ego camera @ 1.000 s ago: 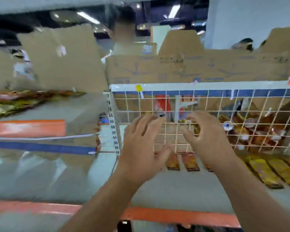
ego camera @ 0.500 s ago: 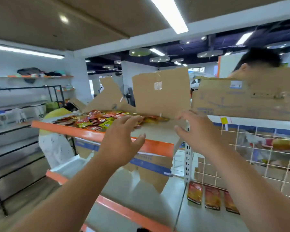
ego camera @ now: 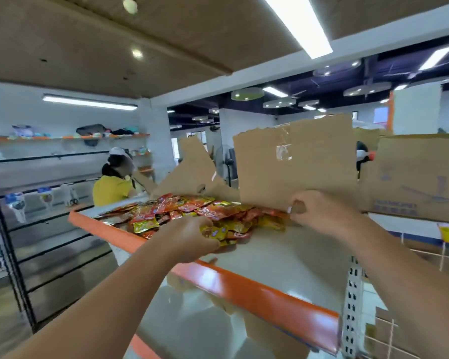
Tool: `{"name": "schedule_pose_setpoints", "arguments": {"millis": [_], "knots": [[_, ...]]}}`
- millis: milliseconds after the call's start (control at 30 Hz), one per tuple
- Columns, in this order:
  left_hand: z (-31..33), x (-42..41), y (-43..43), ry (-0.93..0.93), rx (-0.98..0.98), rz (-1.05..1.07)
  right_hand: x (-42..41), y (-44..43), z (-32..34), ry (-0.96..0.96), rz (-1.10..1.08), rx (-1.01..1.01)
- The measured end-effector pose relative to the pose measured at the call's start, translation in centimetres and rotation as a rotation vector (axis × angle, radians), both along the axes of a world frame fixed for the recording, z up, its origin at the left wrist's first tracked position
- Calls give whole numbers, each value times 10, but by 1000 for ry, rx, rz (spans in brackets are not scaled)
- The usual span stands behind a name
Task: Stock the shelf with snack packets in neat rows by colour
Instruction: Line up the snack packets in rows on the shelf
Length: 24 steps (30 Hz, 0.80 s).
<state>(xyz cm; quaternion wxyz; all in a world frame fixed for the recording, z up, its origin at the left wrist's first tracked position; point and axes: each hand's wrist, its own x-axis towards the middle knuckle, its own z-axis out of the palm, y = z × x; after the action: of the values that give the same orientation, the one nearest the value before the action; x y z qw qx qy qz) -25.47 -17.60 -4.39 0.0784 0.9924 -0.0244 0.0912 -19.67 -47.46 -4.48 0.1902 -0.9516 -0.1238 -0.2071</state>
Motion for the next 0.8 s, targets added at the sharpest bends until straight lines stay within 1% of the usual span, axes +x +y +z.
{"name": "schedule_pose_setpoints", "arguments": {"millis": [100,167,233,300,367,467,500,533,567,633,700,767,800], "knots": [[0,15,-1,14,81,-8,40,7,-2,58,43,-85],[2,18,0,-3,146,-34,58,13,-4,94,59,-179],[2,20,4,-8,193,-90,72,18,-9,111,53,-280],[2,23,13,-6,197,-158,81,21,-14,135,26,-324],[2,27,22,-4,197,-213,86,23,-16,131,-3,-347],[4,31,29,-56,227,-312,82,26,-8,68,-71,-520],[6,33,30,-88,226,-354,78,25,-3,33,-89,-542],[9,37,32,-133,215,-398,74,24,1,-8,-101,-517],[11,43,34,-175,202,-433,69,22,6,-26,-113,-451],[17,57,39,-263,121,-499,53,21,24,-24,-113,-245],[30,69,41,-331,-111,-588,30,25,45,7,-114,-93],[47,76,37,-380,-299,-694,8,30,61,69,-129,-24],[54,82,33,-375,-380,-725,-1,32,67,103,-137,-1]]}}
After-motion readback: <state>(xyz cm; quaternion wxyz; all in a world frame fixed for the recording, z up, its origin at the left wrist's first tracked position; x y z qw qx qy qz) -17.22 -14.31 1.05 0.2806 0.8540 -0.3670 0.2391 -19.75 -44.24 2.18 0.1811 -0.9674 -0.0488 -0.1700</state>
